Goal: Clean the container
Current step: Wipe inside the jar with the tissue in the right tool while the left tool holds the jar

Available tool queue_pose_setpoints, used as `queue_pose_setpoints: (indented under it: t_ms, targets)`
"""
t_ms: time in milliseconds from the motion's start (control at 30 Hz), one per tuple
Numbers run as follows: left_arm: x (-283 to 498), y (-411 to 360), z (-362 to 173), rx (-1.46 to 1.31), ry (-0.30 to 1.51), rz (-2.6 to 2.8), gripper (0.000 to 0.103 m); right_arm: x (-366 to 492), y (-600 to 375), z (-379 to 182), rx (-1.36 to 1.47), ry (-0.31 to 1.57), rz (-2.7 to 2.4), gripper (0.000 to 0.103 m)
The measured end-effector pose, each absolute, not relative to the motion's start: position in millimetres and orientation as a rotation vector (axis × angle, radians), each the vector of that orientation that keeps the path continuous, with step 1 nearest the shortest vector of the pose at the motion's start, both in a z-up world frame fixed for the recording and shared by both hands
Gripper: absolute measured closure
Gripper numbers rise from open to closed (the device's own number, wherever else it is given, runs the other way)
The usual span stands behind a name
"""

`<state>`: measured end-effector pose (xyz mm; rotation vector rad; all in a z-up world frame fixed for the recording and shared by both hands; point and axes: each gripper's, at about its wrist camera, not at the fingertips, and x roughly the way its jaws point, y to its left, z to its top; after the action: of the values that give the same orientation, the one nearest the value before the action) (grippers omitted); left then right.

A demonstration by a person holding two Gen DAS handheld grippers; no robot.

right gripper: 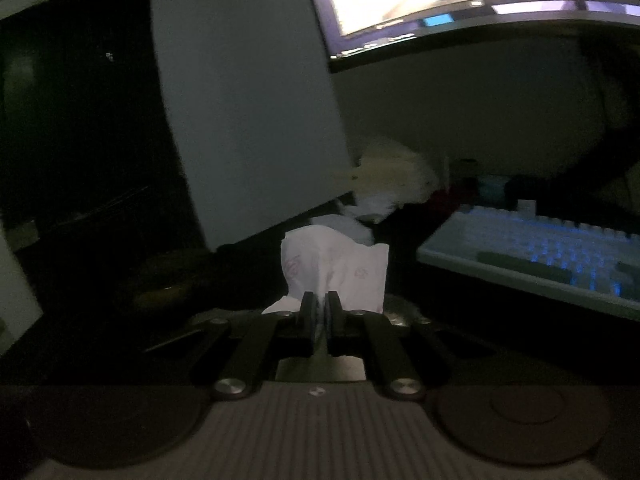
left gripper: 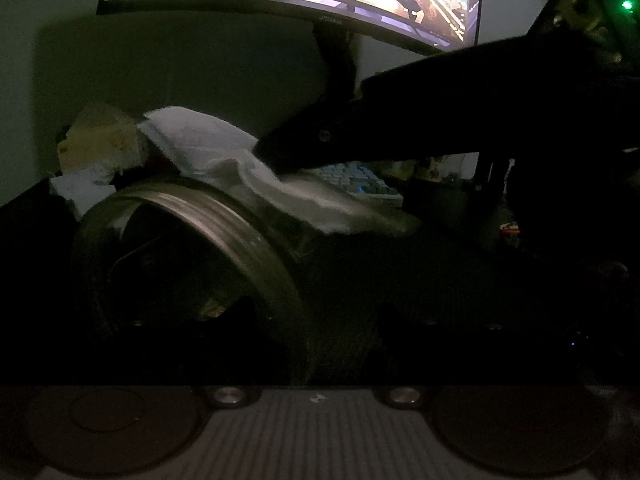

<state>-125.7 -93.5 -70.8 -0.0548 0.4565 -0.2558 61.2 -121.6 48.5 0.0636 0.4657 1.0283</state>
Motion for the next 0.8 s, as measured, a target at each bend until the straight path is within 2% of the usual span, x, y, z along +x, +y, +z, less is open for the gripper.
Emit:
queue_pose_setpoints:
  t_ms: [667,800]
  targets:
    - [-119.9,-83.7,-74.7,-0.051,0.456,-0.26,0.037,72.7,-129.5,42.1,0.121,0.479,0.975,0.096]
    - [-132.7,-88.4,-72.9,-0.046,0.456,-0.269,0.037,62.9,-125.3,45.9,0.121,0.482,1.107,0.096]
